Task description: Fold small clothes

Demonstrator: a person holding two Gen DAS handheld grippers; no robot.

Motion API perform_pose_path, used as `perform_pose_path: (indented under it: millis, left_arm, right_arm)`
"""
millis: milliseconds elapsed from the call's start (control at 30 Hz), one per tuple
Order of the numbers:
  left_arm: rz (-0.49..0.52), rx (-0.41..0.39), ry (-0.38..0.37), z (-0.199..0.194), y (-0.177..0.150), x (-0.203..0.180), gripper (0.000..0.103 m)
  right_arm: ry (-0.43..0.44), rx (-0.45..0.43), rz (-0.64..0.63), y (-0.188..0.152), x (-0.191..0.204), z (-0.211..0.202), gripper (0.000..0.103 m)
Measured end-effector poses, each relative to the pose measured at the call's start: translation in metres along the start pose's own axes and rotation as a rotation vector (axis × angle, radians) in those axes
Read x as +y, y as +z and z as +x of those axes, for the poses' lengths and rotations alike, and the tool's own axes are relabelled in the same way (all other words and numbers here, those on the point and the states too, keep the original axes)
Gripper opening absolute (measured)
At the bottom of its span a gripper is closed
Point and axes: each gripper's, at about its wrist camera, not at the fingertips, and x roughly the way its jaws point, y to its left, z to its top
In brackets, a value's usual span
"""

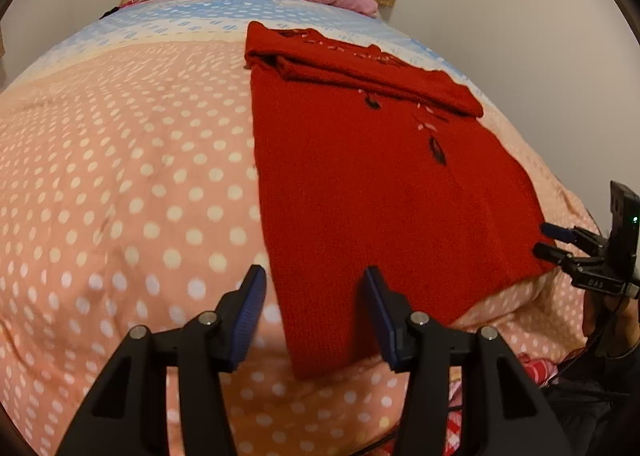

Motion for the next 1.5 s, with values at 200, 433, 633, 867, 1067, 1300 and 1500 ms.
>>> perform_pose_path:
  millis: [200, 433, 633, 867, 1067, 1300, 1500]
  left_arm:
    - [0.006, 0.015, 0.047, 0.001, -0.008, -0.01, 0.054]
    - [-0.024, 0.012, 0.034, 0.0, -0.012, -0.01, 0.053]
    - [0.015, 0.0, 0.049, -0.002, -0.012, -0.015, 0.009]
    - [0.007, -0.069, 0.016, -0.029, -0.001, -0.007, 0.008]
    - [-0.019, -0.059, -0.008, -0.027, 0.001, -0.001, 0.008]
    - [-0.026, -0.078, -0.039, -0.036, 0.006, 0.001, 0.008]
    - [-0.019, -0.127, -0.053, -0.048, 0.014, 0.005, 0.008]
  right_arm:
    - [0.013, -0.014, 0.017, -0.006, -0.004, -0.005, 0.07]
    - [0.024, -0.025, 0.039, -0.011, -0.009, -0.008, 0.07]
    - [0.024, -0.053, 0.055, -0.013, -0.013, -0.015, 0.07]
    - [0.028, -0.072, 0.202, -0.02, -0.051, -0.028, 0.07]
    - [0.117, -0.035, 0.208, -0.03, -0.045, -0.022, 0.019]
    - [0.25, -0.062, 0.208, -0.03, -0.042, -0.041, 0.007]
    - [0.372, -0.175, 0.249, -0.024, -0.05, -0.072, 0.007]
